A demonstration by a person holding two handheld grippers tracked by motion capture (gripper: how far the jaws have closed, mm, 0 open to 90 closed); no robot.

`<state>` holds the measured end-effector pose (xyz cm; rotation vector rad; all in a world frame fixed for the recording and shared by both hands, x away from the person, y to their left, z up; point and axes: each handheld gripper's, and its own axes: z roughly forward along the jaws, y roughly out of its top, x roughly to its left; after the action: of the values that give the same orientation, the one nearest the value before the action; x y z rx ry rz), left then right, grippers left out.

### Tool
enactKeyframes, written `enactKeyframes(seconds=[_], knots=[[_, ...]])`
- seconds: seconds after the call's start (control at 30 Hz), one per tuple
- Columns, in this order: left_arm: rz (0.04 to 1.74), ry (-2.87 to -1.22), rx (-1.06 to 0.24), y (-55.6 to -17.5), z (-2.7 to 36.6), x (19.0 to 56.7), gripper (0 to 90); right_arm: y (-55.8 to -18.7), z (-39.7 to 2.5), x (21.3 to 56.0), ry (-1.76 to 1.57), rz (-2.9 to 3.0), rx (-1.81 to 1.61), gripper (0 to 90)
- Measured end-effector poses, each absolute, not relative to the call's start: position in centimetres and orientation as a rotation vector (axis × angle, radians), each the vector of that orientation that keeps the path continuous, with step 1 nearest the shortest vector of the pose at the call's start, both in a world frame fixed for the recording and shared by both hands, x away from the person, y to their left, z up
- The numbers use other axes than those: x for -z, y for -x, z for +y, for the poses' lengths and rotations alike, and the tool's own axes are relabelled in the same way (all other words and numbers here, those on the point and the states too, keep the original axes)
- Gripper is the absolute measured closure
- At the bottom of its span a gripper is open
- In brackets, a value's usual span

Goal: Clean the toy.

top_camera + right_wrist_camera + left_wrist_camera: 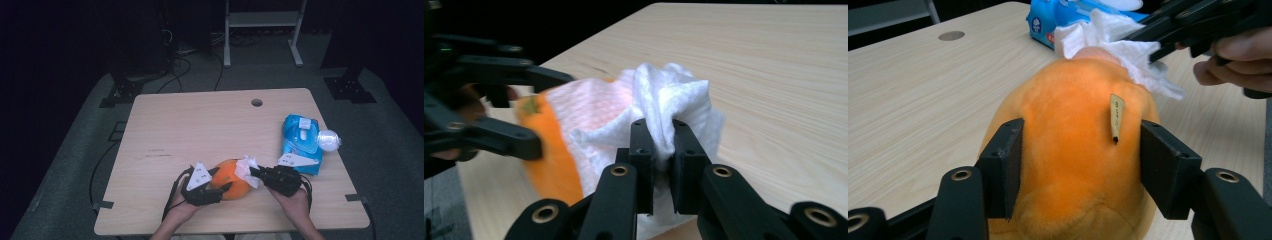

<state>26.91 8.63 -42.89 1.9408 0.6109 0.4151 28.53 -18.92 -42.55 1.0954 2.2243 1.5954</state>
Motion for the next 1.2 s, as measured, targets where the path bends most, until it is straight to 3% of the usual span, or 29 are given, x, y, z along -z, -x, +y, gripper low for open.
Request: enactKeyframes(seconds=[0.2, 0.37, 0.5, 0.63, 0.73, 0.8, 0.9, 0.97, 1.2], knots=[[0.564, -1.96, -0.443, -26.5, 8.4, 42.5, 39.9, -27.2, -16.7, 41.3, -0.906, 2.276, -1.625, 80.9], [0.571, -1.946, -0.467, -26.8, 9.2, 42.1, 40.0, -28.5, -18.4, 42.5, -1.075, 2.25, -1.599, 80.7], [0.602, -1.891, -0.3, -27.5, 10.1, 42.2, 28.9, -27.7, -17.4, 42.5, -1.021, 2.286, -1.593, 80.9], [0.573, -1.935, -0.284, -27.1, 10.0, 42.8, 36.4, -27.1, -16.5, 42.2, -0.967, 2.312, -1.605, 80.9], [0.492, -1.996, -0.296, -26.5, 9.3, 42.9, 36.4, -27.5, -16.7, 42.2, -0.966, 2.303, -1.593, 80.9], [0.451, -1.986, -0.292, -26.4, 9.3, 42.5, 34.6, -28.1, -17.4, 42.6, -1.008, 2.287, -1.585, 80.8], [0.471, -1.976, -0.328, -26.6, 9.6, 42.1, 21.7, -29.1, -18.7, 43.3, -1.102, 2.271, -1.57, 80.8], [0.499, -1.986, -0.331, -26.9, 9.7, 42.5, 19.2, -29.3, -19.1, 43.5, -1.13, 2.264, -1.576, 80.8], [0.541, -1.988, -0.392, -26.7, 9.0, 42.7, 33.0, -27.4, -17.1, 41.8, -0.968, 2.295, -1.681, 81.2]])
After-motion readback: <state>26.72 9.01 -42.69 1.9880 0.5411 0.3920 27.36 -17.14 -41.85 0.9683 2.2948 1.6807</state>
